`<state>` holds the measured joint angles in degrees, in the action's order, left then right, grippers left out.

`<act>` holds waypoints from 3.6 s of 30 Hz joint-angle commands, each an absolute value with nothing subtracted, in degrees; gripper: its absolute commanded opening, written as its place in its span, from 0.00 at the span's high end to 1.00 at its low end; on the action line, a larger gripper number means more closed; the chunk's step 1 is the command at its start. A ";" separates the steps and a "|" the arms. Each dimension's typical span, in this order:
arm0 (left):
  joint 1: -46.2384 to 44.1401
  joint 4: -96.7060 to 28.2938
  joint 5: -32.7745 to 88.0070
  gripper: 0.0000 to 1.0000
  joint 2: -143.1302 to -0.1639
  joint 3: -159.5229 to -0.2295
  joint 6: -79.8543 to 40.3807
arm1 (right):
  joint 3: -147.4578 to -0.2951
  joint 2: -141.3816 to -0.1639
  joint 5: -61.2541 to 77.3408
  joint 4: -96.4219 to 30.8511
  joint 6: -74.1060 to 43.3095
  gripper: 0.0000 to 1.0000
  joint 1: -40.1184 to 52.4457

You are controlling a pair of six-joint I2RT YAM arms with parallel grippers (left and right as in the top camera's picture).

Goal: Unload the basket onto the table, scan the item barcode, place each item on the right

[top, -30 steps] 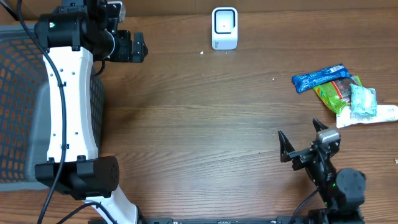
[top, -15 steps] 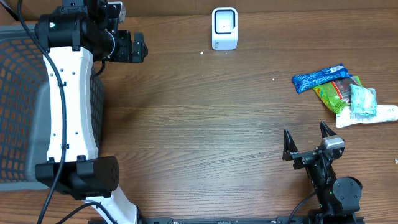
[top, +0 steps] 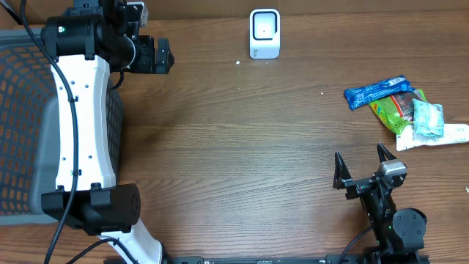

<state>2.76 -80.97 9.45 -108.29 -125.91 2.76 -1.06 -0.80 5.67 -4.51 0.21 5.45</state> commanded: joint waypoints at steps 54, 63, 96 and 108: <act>0.73 -12.91 6.79 0.01 -30.79 -23.46 3.25 | -0.47 -0.16 5.17 -4.29 -0.01 0.00 6.00; 0.73 4.23 6.90 0.00 -15.07 -2.74 7.55 | -0.47 -0.16 5.17 -4.29 -0.01 0.00 6.00; 2.33 -4.01 5.76 0.00 -0.32 -0.30 9.87 | -0.47 -0.16 5.17 -4.29 -0.01 0.00 6.00; 2.33 -4.01 5.78 0.01 -0.32 -0.30 9.87 | -0.47 -0.16 5.17 -4.29 -0.01 0.00 6.00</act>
